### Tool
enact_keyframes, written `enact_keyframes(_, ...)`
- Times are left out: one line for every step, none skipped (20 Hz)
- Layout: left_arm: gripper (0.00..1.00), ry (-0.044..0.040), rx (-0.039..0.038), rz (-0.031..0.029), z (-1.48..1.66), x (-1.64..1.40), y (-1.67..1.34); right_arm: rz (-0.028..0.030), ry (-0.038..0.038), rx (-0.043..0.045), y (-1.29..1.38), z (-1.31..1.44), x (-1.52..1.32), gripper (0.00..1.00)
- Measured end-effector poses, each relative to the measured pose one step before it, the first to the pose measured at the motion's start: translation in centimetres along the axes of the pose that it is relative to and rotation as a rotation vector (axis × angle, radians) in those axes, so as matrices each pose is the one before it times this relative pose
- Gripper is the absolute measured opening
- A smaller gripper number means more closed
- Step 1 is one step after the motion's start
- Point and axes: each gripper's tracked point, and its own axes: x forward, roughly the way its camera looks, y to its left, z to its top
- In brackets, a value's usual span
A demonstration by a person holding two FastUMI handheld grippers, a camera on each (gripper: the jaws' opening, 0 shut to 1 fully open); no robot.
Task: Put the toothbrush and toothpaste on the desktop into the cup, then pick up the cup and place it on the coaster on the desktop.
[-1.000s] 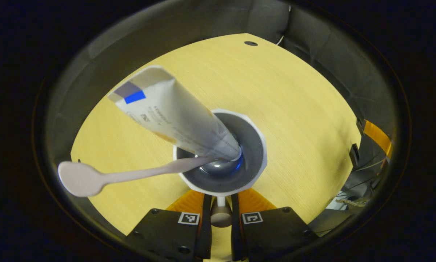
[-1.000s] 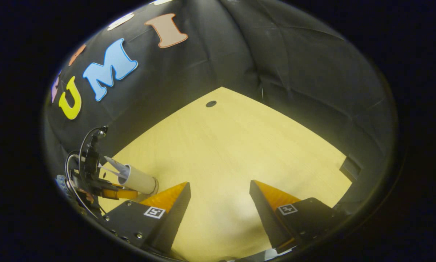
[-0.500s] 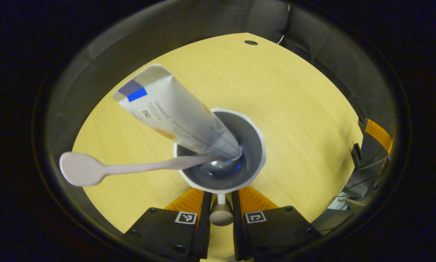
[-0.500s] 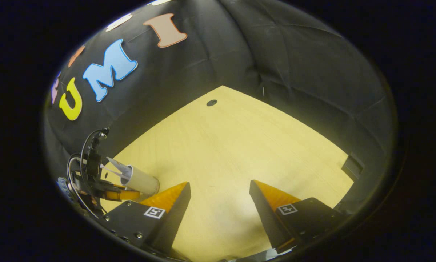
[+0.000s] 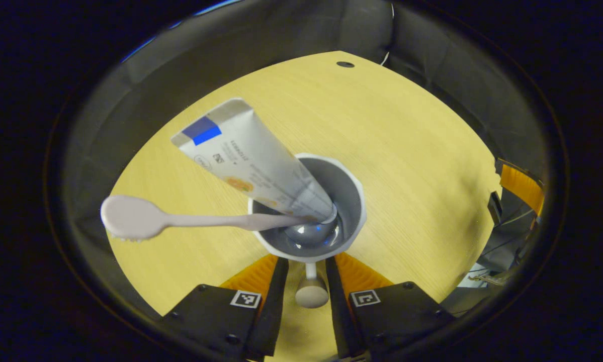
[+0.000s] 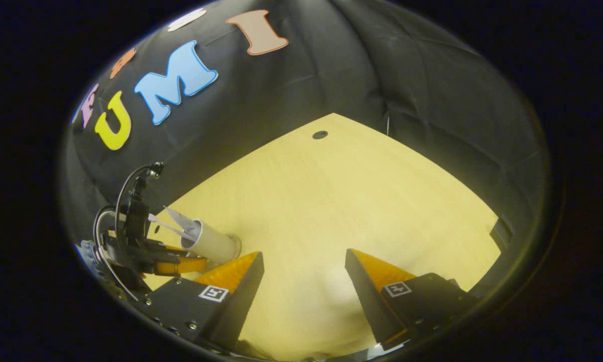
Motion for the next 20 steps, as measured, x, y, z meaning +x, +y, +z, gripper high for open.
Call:
enact_keyframes(0.48,-0.01381,0.00269,0.00861,0.216,-0.225,0.138,0.00027,-0.00146,-0.00224,0.104,-0.061,-0.177,0.96)
enact_keyframes(0.53,-0.01215,0.00784,0.01039,0.276,-0.420,0.349,-0.00005,-0.00314,-0.00041,0.179,-0.014,-0.144,0.96)
enact_keyframes(0.66,-0.01393,0.01044,0.00993,0.026,-0.261,0.281,-0.00006,-0.00391,0.00118,0.221,0.036,-0.137,0.96)
enact_keyframes(0.78,-0.01154,0.01129,0.00782,0.121,-0.448,0.270,0.00103,-0.00469,0.00135,0.303,0.133,-0.038,0.96)
enact_keyframes(0.78,-0.01254,0.00745,0.00799,0.101,-0.573,0.282,0.00226,-0.00516,0.00070,0.389,0.188,-0.150,0.96)
enact_keyframes(0.78,-0.01705,0.00233,0.00467,0.112,-0.651,0.211,0.00410,-0.00478,-0.00145,0.293,0.151,-0.058,0.96)
enact_keyframes(0.78,-0.02296,-0.00717,-0.00161,-0.002,-0.825,-0.199,0.00427,-0.00771,-0.00534,0.594,0.314,-0.249,0.96)
enact_keyframes(0.78,-0.02225,-0.01300,0.00215,-0.040,-0.925,0.157,0.00404,-0.01077,-0.01643,0.844,0.428,-0.131,0.96)
enact_keyframes(0.78,-0.02711,-0.01552,0.00197,-0.088,-0.813,-0.007,0.00444,-0.01414,-0.02886,0.802,0.513,-0.232,0.96)
enact_keyframes(0.78,-0.03208,-0.01968,0.00169,-0.014,-1.002,0.067,0.00795,-0.01450,-0.03281,0.961,0.584,-0.191,0.96)
enact_keyframes(0.78,-0.03302,-0.02038,0.00397,0.042,-1.126,-0.034,0.01413,-0.01311,-0.02839,1.205,0.561,-0.203,0.96)
enact_keyframes(0.78,-0.03582,-0.02023,0.00680,0.277,-1.404,0.250,0.01749,-0.01166,-0.02205,1.190,0.478,-0.112,0.96)
enact_keyframes(0.78,-0.04351,-0.01982,0.01008,0.377,-1.164,0.409,0.01747,-0.01148,-0.01931,1.256,0.552,-0.179,0.95)
enact_keyframes(0.78,-0.04381,-0.01762,0.01062,0.344,-1.430,0.627,0.01244,-0.01176,-0.02775,1.111,0.511,-0.295,0.96)
enact_keyframes(0.77,-0.04195,-0.01850,0.01158,0.480,-1.275,0.631,0.00541,-0.01554,-0.04341,1.094,0.567,-0.217,0.96)
enact_keyframes(0.77,-0.03362,-0.02033,0.00731,0.108,-1.361,0.660,0.00767,-0.01994,-0.04213,0.932,0.700,-0.285,0.96)
enact_keyframes(0.78,-0.03995,-0.02445,0.01160,0.476,-1.469,0.622,0.01526,-0.02216,-0.03264,1.284,0.797,-0.379,0.96)
enact_keyframes(0.78,-0.04595,-0.02689,0.01109,0.984,-1.612,0.663,0.02190,-0.02219,-0.02327,1.478,1.089,-0.203,0.96)
enact_keyframes(0.78,-0.04971,-0.02767,0.01489,1.253,-1.639,0.648,0.02518,-0.01979,-0.01618,1.513,1.153,-0.126,0.96)
enact_keyframes(0.83,-0.05119,-0.02395,0.01675,1.584,-1.240,0.557,0.02450,-0.01849,-0.01438,1.443,0.999,0.065,0.95)
